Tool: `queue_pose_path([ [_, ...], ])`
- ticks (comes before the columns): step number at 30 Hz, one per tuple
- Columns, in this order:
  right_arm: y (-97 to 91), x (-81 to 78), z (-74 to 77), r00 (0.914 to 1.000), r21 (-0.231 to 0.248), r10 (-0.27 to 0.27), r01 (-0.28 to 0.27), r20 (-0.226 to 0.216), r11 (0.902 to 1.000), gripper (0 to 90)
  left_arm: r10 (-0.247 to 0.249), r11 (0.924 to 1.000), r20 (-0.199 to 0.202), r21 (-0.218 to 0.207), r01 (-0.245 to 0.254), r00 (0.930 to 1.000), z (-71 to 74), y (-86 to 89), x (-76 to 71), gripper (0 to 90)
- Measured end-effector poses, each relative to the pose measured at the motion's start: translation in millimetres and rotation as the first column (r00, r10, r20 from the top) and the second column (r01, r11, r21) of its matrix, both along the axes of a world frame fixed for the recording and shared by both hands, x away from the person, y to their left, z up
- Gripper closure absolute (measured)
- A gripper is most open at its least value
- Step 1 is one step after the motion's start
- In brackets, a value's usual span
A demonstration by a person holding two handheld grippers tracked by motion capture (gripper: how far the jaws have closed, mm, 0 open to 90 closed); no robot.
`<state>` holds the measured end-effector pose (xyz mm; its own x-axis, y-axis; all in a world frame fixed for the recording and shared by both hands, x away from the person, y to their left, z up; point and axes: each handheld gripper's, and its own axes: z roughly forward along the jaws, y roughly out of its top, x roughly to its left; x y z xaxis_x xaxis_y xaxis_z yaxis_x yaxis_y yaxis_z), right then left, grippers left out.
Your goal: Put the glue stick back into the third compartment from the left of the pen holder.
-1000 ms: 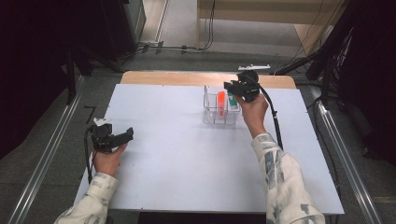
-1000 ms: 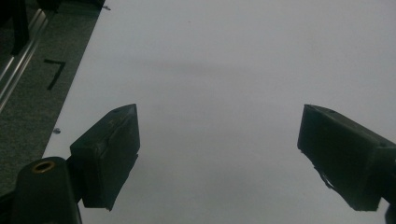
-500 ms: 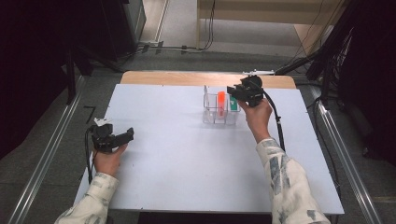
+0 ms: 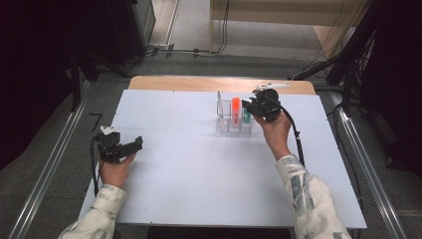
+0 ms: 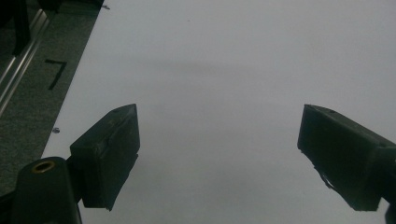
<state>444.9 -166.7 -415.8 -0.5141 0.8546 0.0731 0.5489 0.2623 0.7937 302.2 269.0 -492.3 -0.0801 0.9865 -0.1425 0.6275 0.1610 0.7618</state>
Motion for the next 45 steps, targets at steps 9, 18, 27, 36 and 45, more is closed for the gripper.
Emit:
queue_pose_path([
  [9, -0.6, -3.7, -7.7, 0.9999, -0.024, 0.01, -0.01, -0.002, 0.9996, 61.3, -0.004, 1.0, -0.007, 0.004, 0.004, 1.0, -0.4, -0.4, 0.2, 13.2],
  [18, -0.7, -8.4, -4.2, 0.9997, -0.027, 0.018, -0.017, 0.014, 0.9995, 56.6, -0.004, 1.0, -0.007, 0.003, 0.004, 1.0, -0.9, -0.4, 0.4, 13.2],
  [27, -5.7, -12.5, -3.1, 0.9994, -0.017, 0.02, -0.02, 0.026, 0.9997, 47.0, -0.003, 1.0, -0.007, 0.003, 0.003, 1.0, -0.9, -0.6, 0.6, 13.2],
  [36, -13.7, -19.3, -3.3, 0.9988, -0.006, 0.002, -0.001, 0.049, 1.0, 30.8, -0.002, 1.0, -0.007, 0.004, 0.002, 1.0, -0.9, -0.8, 0.7, 13.3],
  [45, -23.6, -32.5, -5.0, 0.9966, 0.014, -0.017, 0.016, 0.081, 0.9998, 27.2, -0.001, 1.0, -0.007, 0.006, 0.001, 1.0, -0.4, -0.4, 0.2, 13.2],
])
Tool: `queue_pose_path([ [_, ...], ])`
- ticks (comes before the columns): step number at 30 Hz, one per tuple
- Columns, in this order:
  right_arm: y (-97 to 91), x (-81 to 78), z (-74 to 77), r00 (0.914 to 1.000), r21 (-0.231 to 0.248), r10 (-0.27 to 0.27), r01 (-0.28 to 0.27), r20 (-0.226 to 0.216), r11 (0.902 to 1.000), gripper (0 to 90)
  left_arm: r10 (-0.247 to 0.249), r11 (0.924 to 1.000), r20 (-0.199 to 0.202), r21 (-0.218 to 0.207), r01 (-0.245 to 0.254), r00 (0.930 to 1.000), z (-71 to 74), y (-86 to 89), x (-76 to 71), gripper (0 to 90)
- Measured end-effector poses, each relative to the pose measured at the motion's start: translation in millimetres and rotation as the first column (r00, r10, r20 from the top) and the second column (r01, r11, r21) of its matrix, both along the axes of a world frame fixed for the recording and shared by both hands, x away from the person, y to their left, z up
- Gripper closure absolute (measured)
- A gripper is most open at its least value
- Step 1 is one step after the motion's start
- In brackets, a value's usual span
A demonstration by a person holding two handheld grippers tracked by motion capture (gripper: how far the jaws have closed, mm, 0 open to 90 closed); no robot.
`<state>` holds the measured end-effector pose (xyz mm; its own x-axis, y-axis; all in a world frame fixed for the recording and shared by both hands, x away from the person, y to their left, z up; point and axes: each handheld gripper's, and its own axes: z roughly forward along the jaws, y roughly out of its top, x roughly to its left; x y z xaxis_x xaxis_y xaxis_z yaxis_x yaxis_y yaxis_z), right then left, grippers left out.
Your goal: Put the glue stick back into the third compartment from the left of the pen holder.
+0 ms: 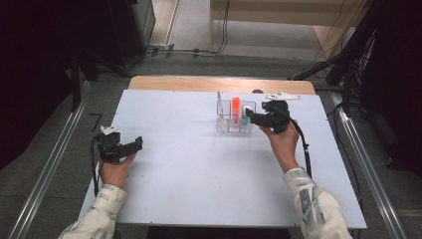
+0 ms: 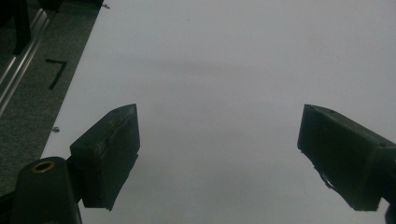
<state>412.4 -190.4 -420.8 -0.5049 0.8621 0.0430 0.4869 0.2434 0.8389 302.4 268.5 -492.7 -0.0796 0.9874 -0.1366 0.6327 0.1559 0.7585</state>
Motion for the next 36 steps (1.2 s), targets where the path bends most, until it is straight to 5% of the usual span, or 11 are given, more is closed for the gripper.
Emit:
queue_pose_path([
  [13, -12.4, -12.5, -17.7, 0.9992, -0.04, -0.041, 0.041, 0.005, 0.9984, 19.0, -0.002, 1.0, 0.001, 0.002, 0.002, 1.0, -0.2, -0.8, 0.2, 13.2],
  [19, -23.4, -20.6, -19.1, 0.9946, -0.06, -0.098, 0.1, 0.034, 0.9932, 13.0, 0.0, 1.0, 0.007, 0.002, 0.0, 1.0, 0.7, -0.8, -0.3, 13.2],
  [27, -34.4, -23.7, -27.3, 0.9953, -0.064, -0.092, 0.09, -0.03, 0.9939, 9.0, 0.002, 1.0, 0.006, 0.004, -0.002, 1.0, 0.6, -2.0, -0.2, 13.2],
  [36, -43.0, -29.9, -33.0, 0.995, -0.111, -0.088, 0.082, -0.047, 0.9904, 8.5, -0.006, 1.0, 0.016, 0.006, 0.006, 0.9998, 1.0, -2.5, -1.1, 13.1],
])
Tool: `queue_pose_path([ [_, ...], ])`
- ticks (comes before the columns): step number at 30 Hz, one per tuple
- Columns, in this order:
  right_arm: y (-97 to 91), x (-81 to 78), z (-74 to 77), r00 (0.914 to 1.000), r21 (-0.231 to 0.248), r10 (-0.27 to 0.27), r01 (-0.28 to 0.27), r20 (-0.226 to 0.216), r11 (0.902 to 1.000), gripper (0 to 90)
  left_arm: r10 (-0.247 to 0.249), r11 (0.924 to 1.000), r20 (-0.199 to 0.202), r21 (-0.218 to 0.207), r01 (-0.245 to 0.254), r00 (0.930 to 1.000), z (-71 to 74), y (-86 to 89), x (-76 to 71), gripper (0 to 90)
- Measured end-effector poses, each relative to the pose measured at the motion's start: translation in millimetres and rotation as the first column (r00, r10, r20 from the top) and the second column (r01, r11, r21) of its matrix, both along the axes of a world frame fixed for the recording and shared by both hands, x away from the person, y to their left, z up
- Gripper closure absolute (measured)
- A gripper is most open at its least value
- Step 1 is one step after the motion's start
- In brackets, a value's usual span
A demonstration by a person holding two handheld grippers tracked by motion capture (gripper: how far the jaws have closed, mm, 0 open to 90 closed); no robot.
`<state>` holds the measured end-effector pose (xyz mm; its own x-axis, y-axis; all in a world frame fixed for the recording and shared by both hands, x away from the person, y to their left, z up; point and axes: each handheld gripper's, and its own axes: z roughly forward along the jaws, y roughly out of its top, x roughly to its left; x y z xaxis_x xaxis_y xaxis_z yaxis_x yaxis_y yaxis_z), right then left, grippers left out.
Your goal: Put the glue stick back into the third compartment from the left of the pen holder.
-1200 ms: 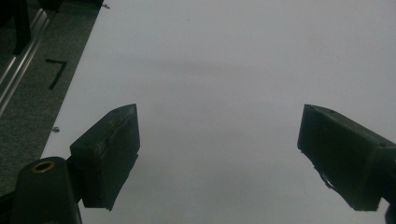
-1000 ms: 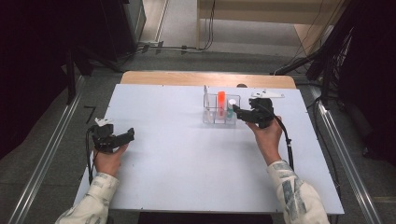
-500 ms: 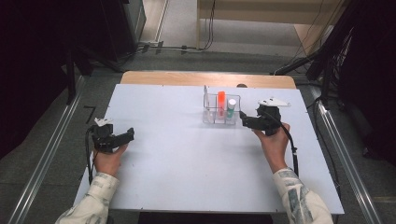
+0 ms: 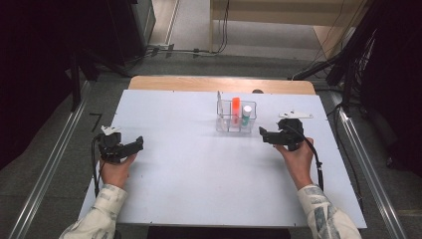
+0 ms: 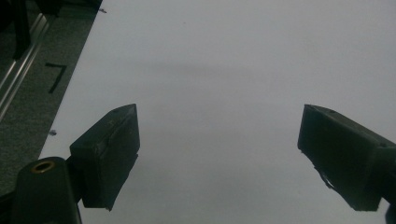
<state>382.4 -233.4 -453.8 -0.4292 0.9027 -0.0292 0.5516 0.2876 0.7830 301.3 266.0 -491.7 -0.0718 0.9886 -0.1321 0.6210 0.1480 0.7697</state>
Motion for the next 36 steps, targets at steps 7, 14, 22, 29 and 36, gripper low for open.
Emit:
queue_pose_path([
  [7, -14.3, -10.7, -1.0, 0.9998, -0.008, -0.019, 0.019, -0.006, 0.9998, 8.4, -0.002, 1.0, 0.001, 0.001, 0.002, 1.0, 0.5, 0.0, -0.6, 12.8],
  [14, -28.7, -21.7, 0.0, 0.9994, -0.014, -0.033, 0.033, -0.003, 0.9994, 8.3, 0.001, 1.0, 0.004, 0.0, -0.001, 1.0, 0.3, 0.1, -1.6, 12.8],
  [22, -45.6, -34.2, -1.4, 0.9985, -0.016, -0.051, 0.05, -0.022, 0.9986, 8.3, -0.005, 0.9999, 0.012, 0.012, 0.005, 0.9999, 2.0, -1.6, -3.9, 12.8],
  [29, -58.5, -45.3, -1.6, 0.9974, -0.023, -0.069, 0.068, -0.02, 0.9974, 8.2, -0.022, 0.9997, 0.024, 0.011, 0.022, 0.9995, 4.7, -6.2, -9.7, 12.8],
  [36, -74.3, -56.4, -3.7, 0.9937, -0.044, -0.107, 0.106, -0.033, 0.9934, 6.2, -0.059, 0.9982, 0.038, 0.013, 0.059, 0.9975, 8.8, -15.8, -16.0, 12.7],
])
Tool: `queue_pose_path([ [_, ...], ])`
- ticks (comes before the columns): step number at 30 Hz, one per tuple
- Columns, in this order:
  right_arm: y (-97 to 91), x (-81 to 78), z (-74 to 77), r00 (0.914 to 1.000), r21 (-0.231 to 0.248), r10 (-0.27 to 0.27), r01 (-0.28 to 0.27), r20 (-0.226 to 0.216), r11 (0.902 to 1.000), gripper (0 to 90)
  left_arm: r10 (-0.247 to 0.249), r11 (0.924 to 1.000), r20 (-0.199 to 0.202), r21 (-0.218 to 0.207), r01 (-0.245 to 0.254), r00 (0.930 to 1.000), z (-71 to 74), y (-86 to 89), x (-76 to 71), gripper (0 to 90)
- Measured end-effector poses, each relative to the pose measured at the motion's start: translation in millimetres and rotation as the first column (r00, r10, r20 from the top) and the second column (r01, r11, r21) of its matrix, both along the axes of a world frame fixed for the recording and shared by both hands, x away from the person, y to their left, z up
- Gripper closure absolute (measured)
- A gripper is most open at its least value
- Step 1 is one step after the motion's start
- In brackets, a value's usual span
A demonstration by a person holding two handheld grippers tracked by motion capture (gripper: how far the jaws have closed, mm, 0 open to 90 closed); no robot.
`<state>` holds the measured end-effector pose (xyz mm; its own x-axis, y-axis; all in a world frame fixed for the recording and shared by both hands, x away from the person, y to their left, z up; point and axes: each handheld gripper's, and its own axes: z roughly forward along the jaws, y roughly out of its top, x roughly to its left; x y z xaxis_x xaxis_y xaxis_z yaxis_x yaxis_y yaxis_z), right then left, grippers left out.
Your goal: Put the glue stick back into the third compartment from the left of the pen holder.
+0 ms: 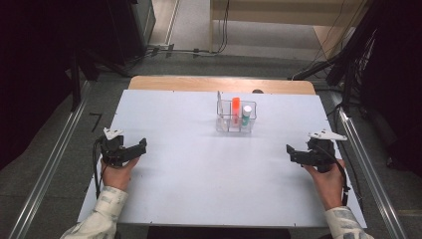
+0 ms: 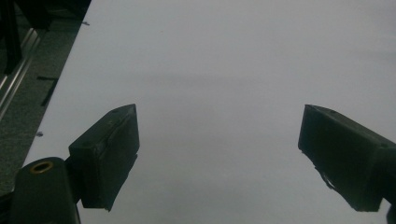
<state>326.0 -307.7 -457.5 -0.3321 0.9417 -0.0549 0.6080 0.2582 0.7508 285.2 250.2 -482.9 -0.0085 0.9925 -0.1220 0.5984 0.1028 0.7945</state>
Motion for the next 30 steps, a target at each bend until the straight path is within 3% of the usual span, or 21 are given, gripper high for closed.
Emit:
queue_pose_path([
  [10, -22.4, -21.1, 2.5, 0.9991, 0.028, -0.037, 0.036, 0.02, 0.999, 6.2, -0.036, 0.9993, 0.015, -0.005, 0.036, 0.9992, 4.3, -3.1, -21.7, 12.7],
  [17, -28.6, -32.5, -1.3, 0.9979, -0.005, -0.062, 0.062, 0.017, 0.998, 6.1, -0.048, 0.9987, 0.032, -0.014, 0.049, 0.9983, 7.3, -0.4, -36.5, 12.7],
  [30, -35.8, -44.5, -1.0, 0.9962, 0.009, -0.084, 0.084, 0.022, 0.9964, 6.1, -0.074, 0.9973, 0.046, 0.006, 0.074, 0.9962, 9.3, -0.3, -55.9, 12.7],
])
